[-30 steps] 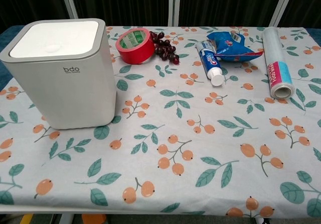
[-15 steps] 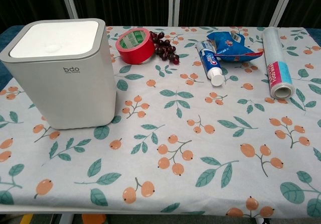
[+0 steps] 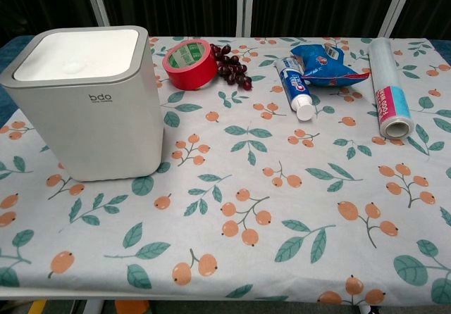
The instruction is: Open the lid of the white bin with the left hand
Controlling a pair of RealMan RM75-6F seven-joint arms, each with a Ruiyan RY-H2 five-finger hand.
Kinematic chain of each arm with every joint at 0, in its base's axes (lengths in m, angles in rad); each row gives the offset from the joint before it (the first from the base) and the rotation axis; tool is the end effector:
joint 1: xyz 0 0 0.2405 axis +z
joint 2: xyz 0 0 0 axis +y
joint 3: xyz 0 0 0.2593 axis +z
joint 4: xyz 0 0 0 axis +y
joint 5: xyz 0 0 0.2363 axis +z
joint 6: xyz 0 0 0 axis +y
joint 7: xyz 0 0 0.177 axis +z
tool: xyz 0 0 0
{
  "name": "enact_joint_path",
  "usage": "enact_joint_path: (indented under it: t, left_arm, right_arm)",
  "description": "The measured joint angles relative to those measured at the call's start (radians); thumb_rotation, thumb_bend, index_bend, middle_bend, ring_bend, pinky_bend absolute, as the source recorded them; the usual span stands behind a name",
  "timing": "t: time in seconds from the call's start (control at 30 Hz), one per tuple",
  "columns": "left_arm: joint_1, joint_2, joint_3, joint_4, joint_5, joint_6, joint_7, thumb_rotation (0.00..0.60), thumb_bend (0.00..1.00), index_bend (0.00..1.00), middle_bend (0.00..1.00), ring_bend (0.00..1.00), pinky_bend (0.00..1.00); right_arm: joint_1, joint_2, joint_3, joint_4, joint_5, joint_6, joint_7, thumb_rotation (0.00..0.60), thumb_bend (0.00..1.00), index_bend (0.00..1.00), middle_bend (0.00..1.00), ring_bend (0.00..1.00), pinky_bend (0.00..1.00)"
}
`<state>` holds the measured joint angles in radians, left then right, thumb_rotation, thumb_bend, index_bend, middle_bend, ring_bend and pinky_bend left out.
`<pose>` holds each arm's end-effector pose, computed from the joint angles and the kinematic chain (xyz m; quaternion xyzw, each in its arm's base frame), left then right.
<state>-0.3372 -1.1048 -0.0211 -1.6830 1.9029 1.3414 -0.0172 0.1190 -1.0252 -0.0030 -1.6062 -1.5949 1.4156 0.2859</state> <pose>-0.2020 0.2495 0.0812 -0.7656 -0.2584 -0.4630 0.3642 -0.3239 -0.2140 0.1425 0.6083 -0.4521 0.4208 0.4984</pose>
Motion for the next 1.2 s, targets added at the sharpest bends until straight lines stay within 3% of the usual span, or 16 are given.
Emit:
enact_joint_path:
  t: [0.2, 0.43, 0.53, 0.83, 0.97, 1.2]
  left_arm:
    - [-0.07, -0.002, 0.004, -0.028, -0.007, -0.115, 0.024, 0.6, 0.09, 0.21, 0.17, 0.12, 0.0]
    - [-0.11, -0.011, 0.016, -0.055, -0.079, -0.212, 0.06, 0.6, 0.08, 0.26, 0.25, 0.2, 0.0]
    - [-0.101, -0.016, 0.015, -0.057, -0.078, -0.172, 0.064, 0.6, 0.08, 0.26, 0.23, 0.19, 0.01]
    - [-0.01, -0.015, -0.007, -0.031, -0.066, 0.11, 0.069, 0.6, 0.09, 0.18, 0.16, 0.14, 0.0]
    - [0.055, 0.003, -0.018, -0.011, -0.127, 0.188, 0.061, 0.6, 0.09, 0.18, 0.15, 0.14, 0.0]
    - [0.166, 0.015, -0.006, 0.027, -0.308, 0.222, 0.043, 0.6, 0.09, 0.17, 0.14, 0.13, 0.0]
  right_arm:
    - [-0.002, -0.003, 0.0, 0.006, 0.003, 0.002, 0.005, 0.6, 0.29, 0.0, 0.0, 0.0, 0.0]
    - [-0.004, -0.006, -0.001, 0.014, 0.005, 0.004, 0.012, 0.6, 0.29, 0.0, 0.0, 0.0, 0.0]
    - [-0.005, -0.006, 0.0, 0.016, 0.006, 0.007, 0.013, 0.6, 0.29, 0.0, 0.0, 0.0, 0.0]
    - [-0.008, 0.0, 0.004, 0.019, -0.002, 0.027, 0.019, 0.6, 0.29, 0.0, 0.0, 0.0, 0.0]
    - [-0.008, 0.006, 0.007, 0.022, -0.005, 0.034, 0.021, 0.6, 0.29, 0.0, 0.0, 0.0, 0.0]
    - [-0.001, 0.015, 0.013, 0.019, -0.012, 0.037, 0.016, 0.6, 0.29, 0.0, 0.0, 0.0, 0.0]
